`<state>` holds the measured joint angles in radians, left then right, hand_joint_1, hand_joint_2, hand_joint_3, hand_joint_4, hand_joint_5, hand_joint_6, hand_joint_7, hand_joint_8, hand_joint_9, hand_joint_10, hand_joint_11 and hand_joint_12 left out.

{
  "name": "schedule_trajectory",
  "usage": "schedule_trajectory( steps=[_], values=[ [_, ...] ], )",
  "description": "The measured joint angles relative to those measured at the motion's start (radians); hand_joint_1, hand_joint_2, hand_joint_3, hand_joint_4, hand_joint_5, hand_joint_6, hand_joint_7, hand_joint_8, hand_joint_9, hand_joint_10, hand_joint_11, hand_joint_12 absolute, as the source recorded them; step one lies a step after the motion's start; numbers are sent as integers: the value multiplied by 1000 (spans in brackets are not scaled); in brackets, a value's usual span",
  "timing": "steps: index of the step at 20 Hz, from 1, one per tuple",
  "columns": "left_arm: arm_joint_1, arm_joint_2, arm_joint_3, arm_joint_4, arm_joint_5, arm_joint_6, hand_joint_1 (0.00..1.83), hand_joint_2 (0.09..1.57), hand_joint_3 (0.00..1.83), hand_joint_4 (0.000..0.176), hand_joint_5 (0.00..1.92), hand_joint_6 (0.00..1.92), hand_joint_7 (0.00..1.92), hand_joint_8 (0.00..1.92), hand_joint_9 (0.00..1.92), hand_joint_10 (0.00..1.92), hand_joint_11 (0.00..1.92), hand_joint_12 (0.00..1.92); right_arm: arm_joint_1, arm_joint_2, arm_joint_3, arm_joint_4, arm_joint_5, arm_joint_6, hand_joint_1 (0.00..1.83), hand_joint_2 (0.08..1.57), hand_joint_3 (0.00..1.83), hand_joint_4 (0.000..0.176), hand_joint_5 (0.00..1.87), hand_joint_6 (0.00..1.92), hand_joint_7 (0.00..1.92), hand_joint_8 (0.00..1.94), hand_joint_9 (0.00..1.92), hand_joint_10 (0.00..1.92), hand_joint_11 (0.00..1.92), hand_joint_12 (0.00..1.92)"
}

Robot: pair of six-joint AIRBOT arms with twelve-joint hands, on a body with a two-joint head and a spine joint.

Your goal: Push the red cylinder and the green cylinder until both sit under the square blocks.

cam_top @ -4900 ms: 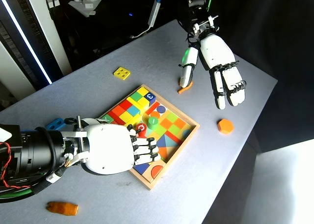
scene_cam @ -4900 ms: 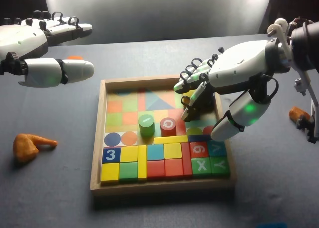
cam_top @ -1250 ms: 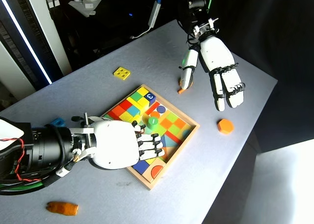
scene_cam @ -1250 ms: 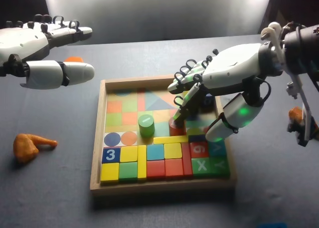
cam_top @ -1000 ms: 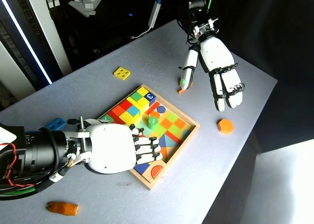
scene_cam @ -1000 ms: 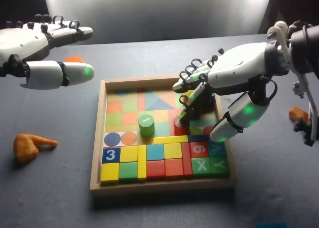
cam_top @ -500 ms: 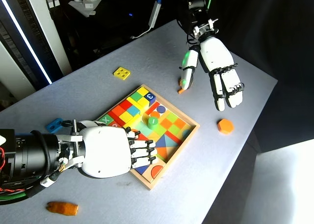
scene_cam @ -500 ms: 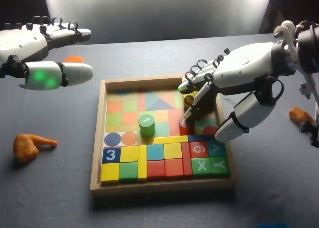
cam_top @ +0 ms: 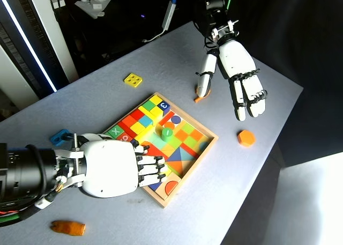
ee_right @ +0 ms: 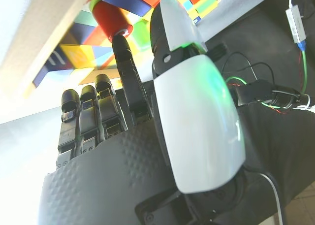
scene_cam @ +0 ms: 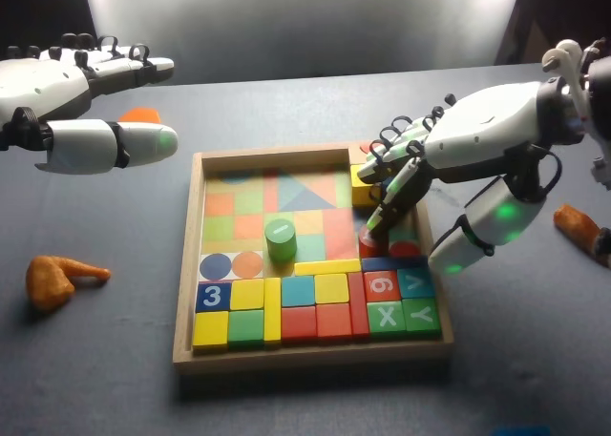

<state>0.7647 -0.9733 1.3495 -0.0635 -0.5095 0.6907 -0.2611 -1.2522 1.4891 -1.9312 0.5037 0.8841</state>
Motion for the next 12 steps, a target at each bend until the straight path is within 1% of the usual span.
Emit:
schedule_trajectory(
  steps=[1, 2, 3, 5, 6, 7, 8, 10, 12],
  values=[
    [0, 0, 0, 0, 1, 0, 0, 1159, 0, 176, 109, 1, 43, 0, 22, 3, 0, 243, 0, 2, -2, -2, 0, 3, 434, 1111, 1, 138, 565, 5, 33, 2, 0, 0, 0, 177],
    [0, 0, 0, 0, 0, 0, 0, 1153, 0, 176, 106, 0, 43, 0, 22, 3, 0, 240, 0, 5, -4, -3, 1, 3, 464, 1105, 0, 131, 586, 6, 49, 3, 0, 0, 0, 235],
    [1, 0, 0, 0, 0, 0, 0, 1157, 0, 176, 109, 1, 42, 0, 20, 2, 0, 237, 0, 8, -5, -4, 3, 3, 461, 1109, 1, 136, 581, 1, 41, 1, 0, 0, 0, 223],
    [1, 0, 0, -1, 0, 0, 0, 1154, 0, 176, 110, 1, 40, 0, 21, 2, 0, 234, -1, 17, -13, -7, 6, 6, 452, 1109, 0, 136, 589, 2, 48, 2, 0, 0, 0, 252],
    [1, 1, 0, -1, 1, 0, 0, 1155, 0, 176, 108, 0, 44, 0, 35, 2, 0, 282, -1, 23, -19, -10, 6, 8, 452, 1109, 0, 140, 592, 3, 42, 0, 0, 0, 0, 252],
    [1, 1, 0, -3, 0, 0, 0, 1165, 3, 176, 109, 0, 42, 0, 27, 2, 0, 254, -5, 32, -26, -10, 8, 8, 448, 1109, 0, 141, 597, 3, 41, 0, 0, 0, 0, 288],
    [3, 2, 0, -4, 0, 0, 0, 1158, 0, 176, 112, 1, 44, 0, 35, 2, 0, 283, -6, 40, -31, -9, 11, 13, 457, 1106, 0, 143, 610, 3, 48, 1, 0, 0, 0, 321],
    [12, 2, 0, -7, -3, 0, 0, 1158, 0, 176, 113, 1, 44, 0, 34, 1, 0, 291, -11, 48, -33, -6, 16, 21, 451, 1111, 1, 150, 606, 1, 34, 0, 0, 0, 0, 325],
    [13, 2, 0, -9, 1, 0, 0, 1157, 0, 176, 111, 0, 34, 0, 29, 1, 0, 291, -11, 49, -33, -6, 16, 22, 454, 1106, 0, 148, 615, 2, 35, 0, 0, 0, 0, 348]
  ],
)
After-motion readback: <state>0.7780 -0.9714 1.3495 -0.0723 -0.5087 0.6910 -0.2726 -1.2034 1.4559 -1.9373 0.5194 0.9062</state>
